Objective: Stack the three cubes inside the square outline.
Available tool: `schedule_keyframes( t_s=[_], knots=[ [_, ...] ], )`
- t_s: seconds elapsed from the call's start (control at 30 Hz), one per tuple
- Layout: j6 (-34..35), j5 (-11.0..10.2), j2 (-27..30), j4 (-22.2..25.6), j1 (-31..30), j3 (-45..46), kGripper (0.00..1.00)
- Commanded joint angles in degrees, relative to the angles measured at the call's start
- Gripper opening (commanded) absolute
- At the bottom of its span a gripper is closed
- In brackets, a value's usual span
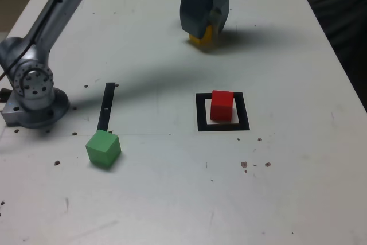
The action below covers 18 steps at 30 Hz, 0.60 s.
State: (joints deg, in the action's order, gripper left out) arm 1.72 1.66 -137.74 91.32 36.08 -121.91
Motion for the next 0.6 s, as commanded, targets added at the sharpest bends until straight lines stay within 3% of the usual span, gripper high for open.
schedule_keyframes(
  t_s=[0.0, 0.27, 0.57],
  knots=[
    [-0.3, 0.0, 0.2, 0.4, -0.2, 0.2, 0.29],
    [-3.0, -0.8, 3.1, 0.4, -2.8, 2.1, 0.29],
    [-6.4, -2.1, 9.1, 0.7, -10.7, 6.6, 0.29]
  ],
)
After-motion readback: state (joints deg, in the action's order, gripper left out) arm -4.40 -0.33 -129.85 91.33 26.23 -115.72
